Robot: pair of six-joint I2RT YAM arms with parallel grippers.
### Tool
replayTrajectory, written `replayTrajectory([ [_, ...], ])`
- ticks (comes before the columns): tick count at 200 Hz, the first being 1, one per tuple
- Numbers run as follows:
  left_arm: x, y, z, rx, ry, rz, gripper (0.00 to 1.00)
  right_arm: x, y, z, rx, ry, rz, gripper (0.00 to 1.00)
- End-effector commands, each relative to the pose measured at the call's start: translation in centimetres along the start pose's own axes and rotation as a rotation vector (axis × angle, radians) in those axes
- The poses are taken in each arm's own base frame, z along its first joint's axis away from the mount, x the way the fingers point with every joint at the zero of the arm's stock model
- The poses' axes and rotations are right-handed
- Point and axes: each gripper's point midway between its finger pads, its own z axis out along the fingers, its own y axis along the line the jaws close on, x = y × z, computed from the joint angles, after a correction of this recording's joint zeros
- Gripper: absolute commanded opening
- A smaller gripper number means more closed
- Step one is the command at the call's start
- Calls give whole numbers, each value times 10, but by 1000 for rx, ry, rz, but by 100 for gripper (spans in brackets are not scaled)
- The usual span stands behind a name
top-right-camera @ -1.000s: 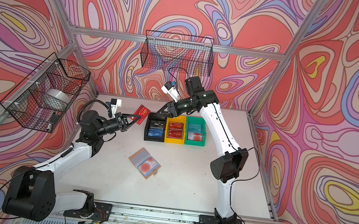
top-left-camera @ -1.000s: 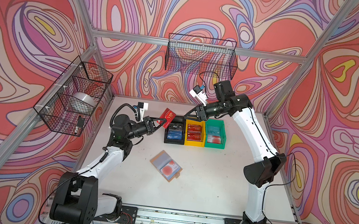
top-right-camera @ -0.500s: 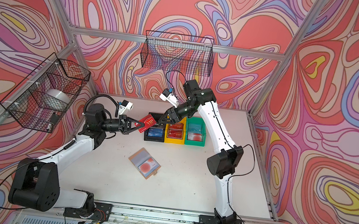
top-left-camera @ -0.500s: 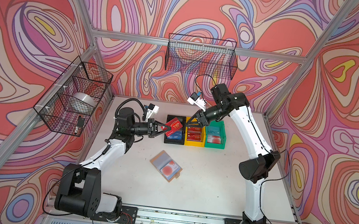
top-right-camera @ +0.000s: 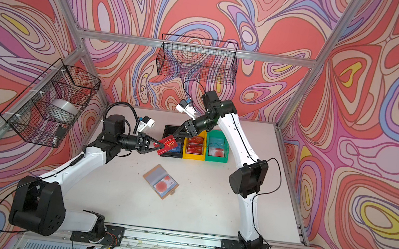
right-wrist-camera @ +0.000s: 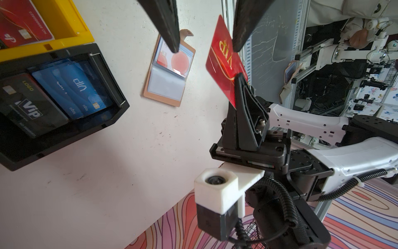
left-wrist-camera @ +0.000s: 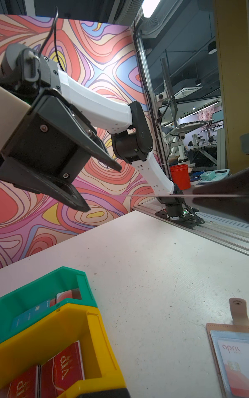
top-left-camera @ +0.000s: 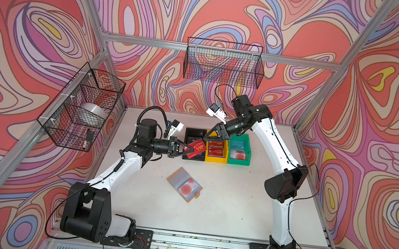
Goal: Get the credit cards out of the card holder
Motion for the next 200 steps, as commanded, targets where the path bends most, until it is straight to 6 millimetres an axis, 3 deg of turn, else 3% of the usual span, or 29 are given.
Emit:
replayTrajectory([
  [1, -3, -14, 4, 16, 19, 59, 0, 0, -3, 9, -49, -9, 16, 42],
  [73, -7, -3, 11, 3, 24, 35, 0, 6, 1, 17, -99, -4, 28, 37],
  [111, -12, 7, 13, -20, 9, 3, 0, 11, 12, 19, -151, -2, 13, 25],
  [165, -16, 13, 13, -44, -4, -18, 0, 20, 18, 19, -188, 18, 24, 0],
  [184, -16, 19, 13, -80, -13, -30, 0, 21, 20, 19, -193, 18, 25, 0],
  [200, -16, 28, 11, -135, -25, -40, 19, 21, 21, 19, -201, 14, 26, 0],
])
